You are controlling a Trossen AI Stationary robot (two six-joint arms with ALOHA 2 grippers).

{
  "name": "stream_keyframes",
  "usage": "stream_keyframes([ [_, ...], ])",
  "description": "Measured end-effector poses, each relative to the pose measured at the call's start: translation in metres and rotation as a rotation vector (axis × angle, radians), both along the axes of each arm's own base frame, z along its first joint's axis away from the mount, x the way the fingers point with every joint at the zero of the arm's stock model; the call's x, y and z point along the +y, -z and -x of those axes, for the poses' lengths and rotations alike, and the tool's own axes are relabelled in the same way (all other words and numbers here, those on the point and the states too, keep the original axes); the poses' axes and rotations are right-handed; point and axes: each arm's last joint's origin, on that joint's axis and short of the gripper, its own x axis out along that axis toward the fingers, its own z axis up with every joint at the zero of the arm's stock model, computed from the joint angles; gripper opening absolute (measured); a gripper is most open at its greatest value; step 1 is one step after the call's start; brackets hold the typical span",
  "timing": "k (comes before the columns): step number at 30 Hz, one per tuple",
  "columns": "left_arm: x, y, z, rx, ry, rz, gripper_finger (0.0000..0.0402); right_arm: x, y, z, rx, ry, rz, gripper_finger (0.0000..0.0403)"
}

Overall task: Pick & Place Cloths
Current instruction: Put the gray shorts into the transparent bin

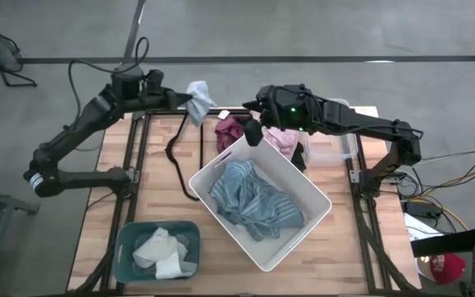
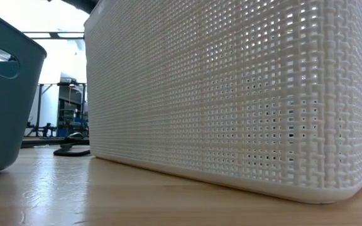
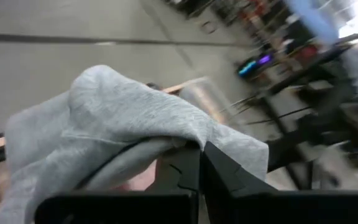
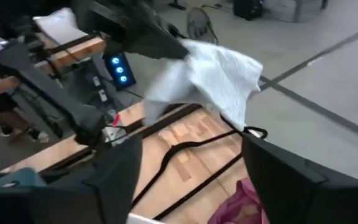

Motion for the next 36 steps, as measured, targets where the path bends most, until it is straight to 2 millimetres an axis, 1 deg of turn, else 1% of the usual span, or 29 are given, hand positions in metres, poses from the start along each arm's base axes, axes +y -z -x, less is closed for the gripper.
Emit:
stream_keyframes([
  [4, -0.003, -0.008, -0.012, -0.098, 0.017, -0.022, 0.0004, -0.006, 0.012, -0.013, 0.020, 0.021, 0.007, 0.0313],
  [6, -0.004, -0.010, -0.018, -0.125, 0.013, -0.035, 0.0005, -0.007, 0.013, -0.017, 0.009, 0.018, 0.023, 0.0330],
  [10, -0.006, -0.006, -0.030, -0.110, 0.006, -0.019, 0.0006, -0.008, 0.014, -0.024, -0.026, 0.033, 0.039, 0.0354],
  [15, -0.014, -0.005, -0.046, -0.136, 0.061, -0.017, 0.0005, -0.011, 0.023, -0.036, -0.034, 0.032, 0.036, 0.0365],
  [21, -0.023, -0.007, -0.066, -0.168, 0.135, -0.018, 0.0006, -0.011, 0.028, -0.042, -0.035, 0.028, 0.032, 0.0365],
  [25, -0.027, -0.008, -0.076, -0.186, 0.165, 0.011, 0.0007, -0.011, 0.029, -0.043, -0.036, 0.028, 0.033, 0.0359],
  [29, -0.032, -0.015, -0.081, -0.264, 0.243, 0.005, 0.0010, -0.011, 0.030, -0.043, -0.019, 0.022, 0.053, 0.0337],
  [33, -0.033, -0.017, -0.082, -0.290, 0.263, 0.019, 0.0008, -0.012, 0.029, -0.043, -0.015, 0.022, 0.070, 0.0296],
  [36, -0.033, -0.016, -0.083, -0.287, 0.259, 0.019, 0.0007, -0.012, 0.029, -0.043, -0.015, 0.022, 0.070, 0.0247],
])
